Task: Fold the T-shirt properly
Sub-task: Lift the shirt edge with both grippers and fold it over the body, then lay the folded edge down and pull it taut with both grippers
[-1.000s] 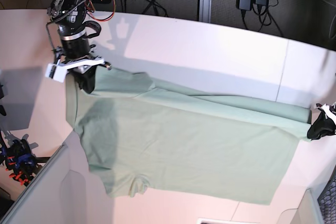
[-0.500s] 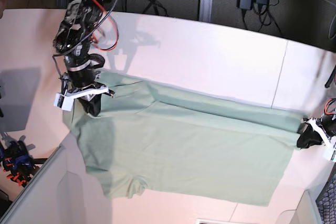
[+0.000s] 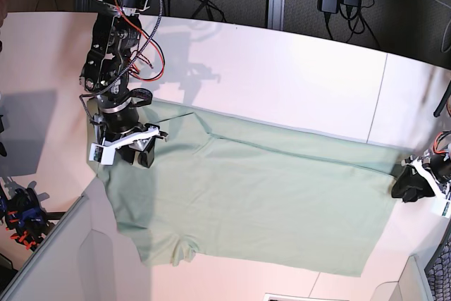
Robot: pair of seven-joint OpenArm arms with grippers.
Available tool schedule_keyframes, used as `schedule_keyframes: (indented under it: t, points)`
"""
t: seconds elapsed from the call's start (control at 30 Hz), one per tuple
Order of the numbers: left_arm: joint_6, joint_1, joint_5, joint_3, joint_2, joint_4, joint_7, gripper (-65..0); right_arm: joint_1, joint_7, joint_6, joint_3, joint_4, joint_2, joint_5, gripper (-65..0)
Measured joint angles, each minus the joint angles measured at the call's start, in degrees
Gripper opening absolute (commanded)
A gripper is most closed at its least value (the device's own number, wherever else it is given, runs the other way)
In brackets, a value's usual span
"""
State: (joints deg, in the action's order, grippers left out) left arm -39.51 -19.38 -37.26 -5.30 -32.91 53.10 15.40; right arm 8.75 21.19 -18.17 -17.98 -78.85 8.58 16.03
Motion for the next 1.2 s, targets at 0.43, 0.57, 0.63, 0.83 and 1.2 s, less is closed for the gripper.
schedule_keyframes:
  t: [0.43,0.57,0.63,0.83,1.2]
  points:
    - [0.0,0.9,-9.4,7.2,-0.4,4.2,9.3,-33.0,-3.1,1.7,0.0,-7.2,-5.9,0.1,-0.1,-35.0]
    - [0.0,2.4,-8.3,7.1,2.0,4.2,10.0,-51.8,-4.0,3.0,0.0,-7.4,-4.4,0.0,-0.4,-65.0]
    - [0.0,2.6,-7.8,7.1,3.1,4.2,10.1,-54.5,-4.0,3.5,0.0,-7.3,-4.3,-0.2,-0.4,-65.0]
    - [0.0,2.6,-6.3,7.1,3.4,4.2,9.9,-50.8,-4.0,10.8,0.0,-7.7,-4.7,0.0,0.2,-65.0]
    - [0.0,8.7,-24.2,15.8,-1.7,4.2,20.9,-27.8,-12.1,16.2,0.4,-25.9,-10.8,-2.2,13.4,-30.0]
